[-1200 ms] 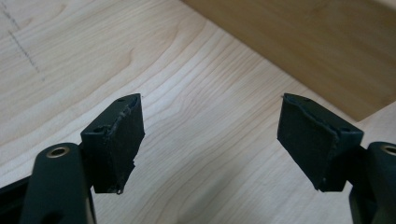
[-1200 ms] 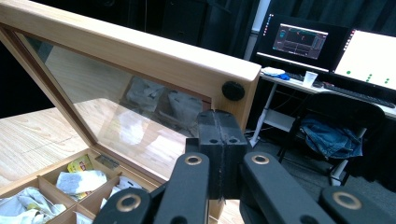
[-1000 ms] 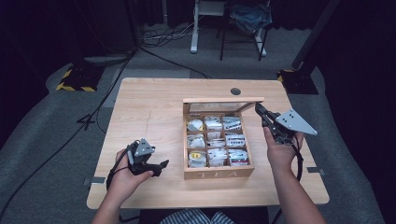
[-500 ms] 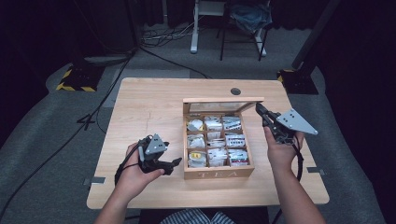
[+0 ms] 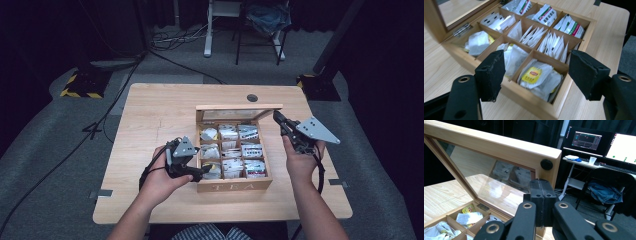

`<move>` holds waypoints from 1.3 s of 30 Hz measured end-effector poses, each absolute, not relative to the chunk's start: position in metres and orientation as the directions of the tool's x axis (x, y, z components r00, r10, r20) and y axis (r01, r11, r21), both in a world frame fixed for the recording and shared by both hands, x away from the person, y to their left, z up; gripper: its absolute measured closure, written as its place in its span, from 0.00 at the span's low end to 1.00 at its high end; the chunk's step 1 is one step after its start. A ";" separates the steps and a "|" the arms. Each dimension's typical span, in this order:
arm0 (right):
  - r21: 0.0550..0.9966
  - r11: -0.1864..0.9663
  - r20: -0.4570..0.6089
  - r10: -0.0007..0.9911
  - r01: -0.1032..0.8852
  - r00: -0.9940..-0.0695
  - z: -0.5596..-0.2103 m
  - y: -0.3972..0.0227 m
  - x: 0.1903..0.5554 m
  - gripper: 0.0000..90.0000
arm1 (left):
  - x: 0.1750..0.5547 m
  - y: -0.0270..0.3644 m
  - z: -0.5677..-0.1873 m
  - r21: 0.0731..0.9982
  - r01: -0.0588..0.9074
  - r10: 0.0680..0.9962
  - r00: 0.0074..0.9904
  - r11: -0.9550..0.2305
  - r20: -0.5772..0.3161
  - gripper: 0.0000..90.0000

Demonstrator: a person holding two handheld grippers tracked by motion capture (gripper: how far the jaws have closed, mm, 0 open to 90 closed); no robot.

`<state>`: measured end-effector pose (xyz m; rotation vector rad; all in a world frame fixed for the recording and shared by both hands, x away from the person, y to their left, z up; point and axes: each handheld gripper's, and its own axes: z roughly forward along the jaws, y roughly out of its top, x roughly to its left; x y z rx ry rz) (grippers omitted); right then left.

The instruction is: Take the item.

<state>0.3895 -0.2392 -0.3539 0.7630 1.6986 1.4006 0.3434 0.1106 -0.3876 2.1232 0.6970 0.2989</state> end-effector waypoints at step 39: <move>0.982 0.186 -0.170 0.832 -0.024 -0.528 -0.356 -0.241 0.391 1.00 | 0.371 0.031 -0.425 0.679 0.395 0.410 0.900 -0.619 -0.150 0.94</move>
